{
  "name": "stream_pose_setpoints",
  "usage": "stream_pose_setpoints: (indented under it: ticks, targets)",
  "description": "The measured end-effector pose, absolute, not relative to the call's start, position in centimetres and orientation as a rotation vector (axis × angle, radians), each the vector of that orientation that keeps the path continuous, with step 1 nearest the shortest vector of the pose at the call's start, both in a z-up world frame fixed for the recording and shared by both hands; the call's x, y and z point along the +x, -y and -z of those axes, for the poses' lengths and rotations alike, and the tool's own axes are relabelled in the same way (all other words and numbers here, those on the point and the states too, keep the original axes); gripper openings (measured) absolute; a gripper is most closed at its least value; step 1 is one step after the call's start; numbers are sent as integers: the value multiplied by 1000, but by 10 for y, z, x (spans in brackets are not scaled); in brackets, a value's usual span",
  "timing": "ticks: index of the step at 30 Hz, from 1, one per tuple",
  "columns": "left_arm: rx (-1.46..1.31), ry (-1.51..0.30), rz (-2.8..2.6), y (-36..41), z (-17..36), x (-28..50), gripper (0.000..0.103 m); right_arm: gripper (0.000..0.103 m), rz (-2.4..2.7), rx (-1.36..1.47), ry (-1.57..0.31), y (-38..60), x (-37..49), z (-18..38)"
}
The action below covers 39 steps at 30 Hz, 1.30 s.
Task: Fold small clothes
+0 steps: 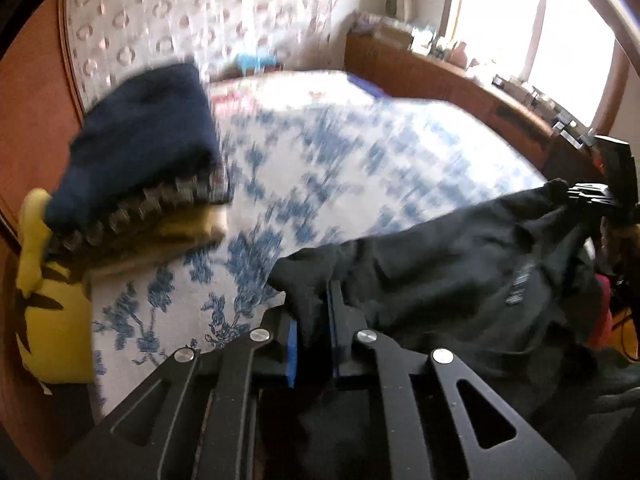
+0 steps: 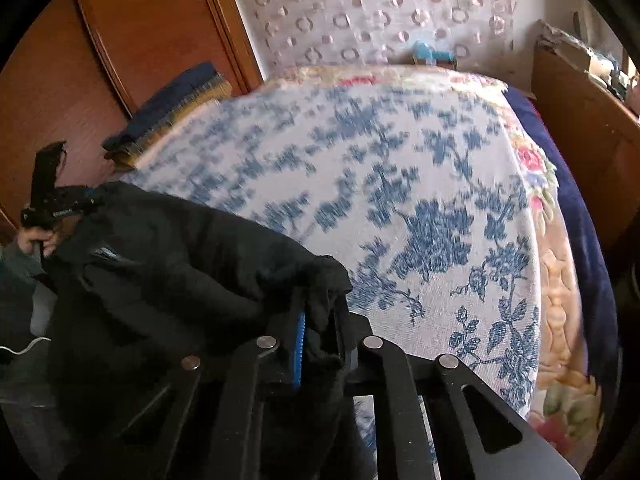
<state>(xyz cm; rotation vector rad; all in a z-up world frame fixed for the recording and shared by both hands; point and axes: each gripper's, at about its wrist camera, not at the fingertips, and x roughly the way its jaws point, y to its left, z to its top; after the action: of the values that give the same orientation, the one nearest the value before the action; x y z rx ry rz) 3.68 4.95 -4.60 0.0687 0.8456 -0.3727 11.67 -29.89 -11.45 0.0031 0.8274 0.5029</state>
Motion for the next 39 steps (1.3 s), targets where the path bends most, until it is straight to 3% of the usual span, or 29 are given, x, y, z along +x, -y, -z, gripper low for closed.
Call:
stream_pose_setpoints:
  ticks: [14, 26, 34, 39]
  targets:
    - [37, -429, 429, -40, -115, -55, 12, 10, -546, 17, -349, 322, 4, -41]
    - [47, -136, 382, -55, -229, -91, 12, 10, -481, -44, -65, 358, -83, -168]
    - [78, -18, 379, -50, -265, -110, 12, 10, -401, -114, 81, 360, -136, -232]
    - [72, -12, 388, -51, -258, -105, 12, 10, -367, -151, 112, 356, -152, -237]
